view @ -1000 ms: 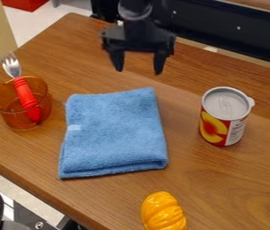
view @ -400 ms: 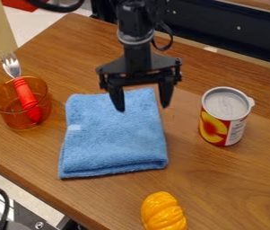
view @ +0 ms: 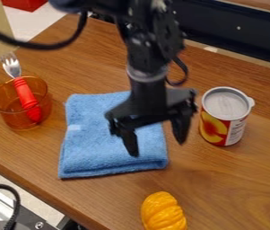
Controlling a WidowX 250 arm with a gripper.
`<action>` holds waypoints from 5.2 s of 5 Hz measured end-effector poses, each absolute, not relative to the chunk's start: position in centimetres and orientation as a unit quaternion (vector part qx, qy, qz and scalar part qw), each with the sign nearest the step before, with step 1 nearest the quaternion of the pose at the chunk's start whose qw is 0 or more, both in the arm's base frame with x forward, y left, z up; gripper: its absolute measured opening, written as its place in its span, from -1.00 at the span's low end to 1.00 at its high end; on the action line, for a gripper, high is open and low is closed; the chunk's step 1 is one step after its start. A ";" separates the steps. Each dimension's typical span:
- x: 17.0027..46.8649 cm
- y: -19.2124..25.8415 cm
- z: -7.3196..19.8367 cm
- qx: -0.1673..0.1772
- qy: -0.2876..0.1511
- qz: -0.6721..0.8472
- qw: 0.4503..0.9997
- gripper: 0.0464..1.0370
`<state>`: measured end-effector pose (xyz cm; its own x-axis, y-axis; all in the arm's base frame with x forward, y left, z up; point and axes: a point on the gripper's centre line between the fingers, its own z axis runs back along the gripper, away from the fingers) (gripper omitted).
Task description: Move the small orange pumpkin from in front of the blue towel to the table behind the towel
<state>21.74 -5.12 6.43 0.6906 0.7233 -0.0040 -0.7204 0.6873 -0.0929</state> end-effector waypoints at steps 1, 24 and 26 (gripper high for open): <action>20.1 -6.6 5.5 -0.038 -0.001 0.405 0.914 0.92; 35.3 15.4 1.8 0.054 -0.081 0.760 0.643 0.93; 35.1 15.1 3.0 0.047 -0.088 0.742 0.663 0.93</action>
<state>35.08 15.11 2.95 -0.1171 0.9753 0.1871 -0.9920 -0.1058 -0.0689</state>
